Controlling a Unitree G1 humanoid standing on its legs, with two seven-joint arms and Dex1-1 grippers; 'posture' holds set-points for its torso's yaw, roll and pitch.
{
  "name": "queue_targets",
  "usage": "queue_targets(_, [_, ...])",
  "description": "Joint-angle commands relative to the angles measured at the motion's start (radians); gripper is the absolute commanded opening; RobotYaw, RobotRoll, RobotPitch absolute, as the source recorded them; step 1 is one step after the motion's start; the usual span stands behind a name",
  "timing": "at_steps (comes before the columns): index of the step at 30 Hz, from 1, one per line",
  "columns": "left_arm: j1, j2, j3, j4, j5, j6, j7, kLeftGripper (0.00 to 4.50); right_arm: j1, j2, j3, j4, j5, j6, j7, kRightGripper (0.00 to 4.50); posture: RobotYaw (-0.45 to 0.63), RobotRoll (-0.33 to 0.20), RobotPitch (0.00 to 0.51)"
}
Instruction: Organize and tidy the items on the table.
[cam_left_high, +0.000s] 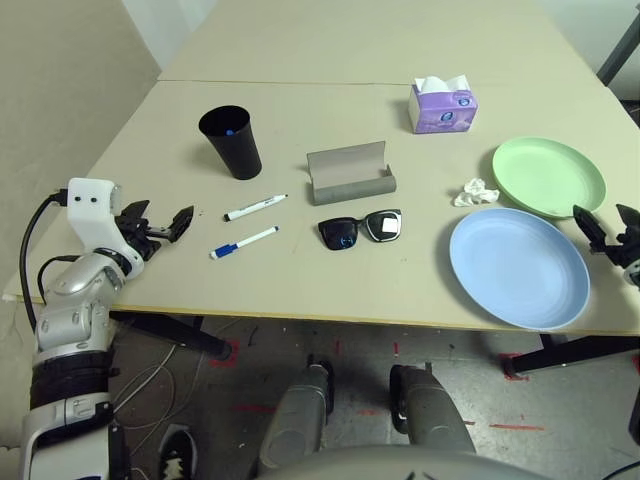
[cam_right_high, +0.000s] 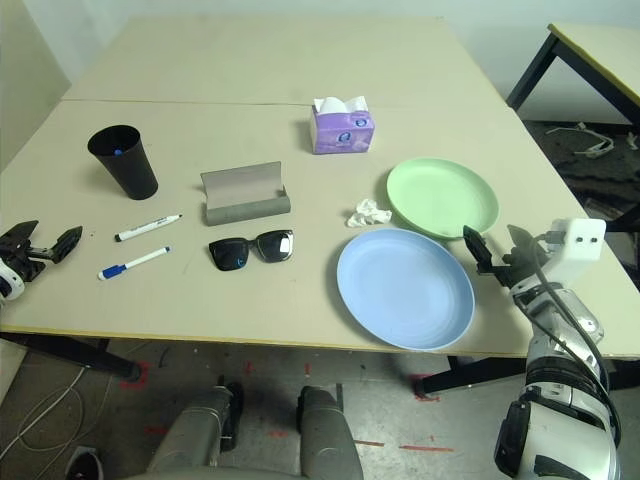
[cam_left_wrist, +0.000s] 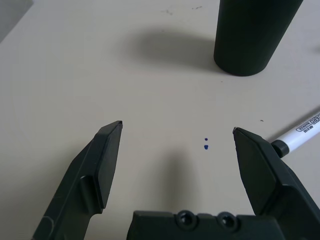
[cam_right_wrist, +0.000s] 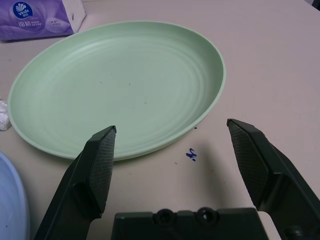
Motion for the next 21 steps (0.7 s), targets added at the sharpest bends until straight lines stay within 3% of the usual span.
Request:
queue_targets(1, [-0.02, 0.011, -0.001, 0.023, 0.006, -0.002, -0.001, 4.48, 0.015, -0.004, -0.011, 0.004, 0.004, 0.0, -0.005, 4.5, -0.06, 0.0, 0.176])
queue_targets(17, [-0.044, -0.051, -0.018, 0.011, -0.005, -0.019, 0.004, 4.48, -0.002, -0.044, -0.015, 0.034, 0.001, -0.009, 0.001, 4.5, -0.08, 0.0, 0.171])
queue_targets(21, [-0.046, -0.075, 0.029, -0.002, -0.062, -0.07, -0.028, 4.48, 0.013, -0.04, -0.018, 0.001, 0.009, 0.0, 0.0, 4.5, -0.09, 0.0, 0.175])
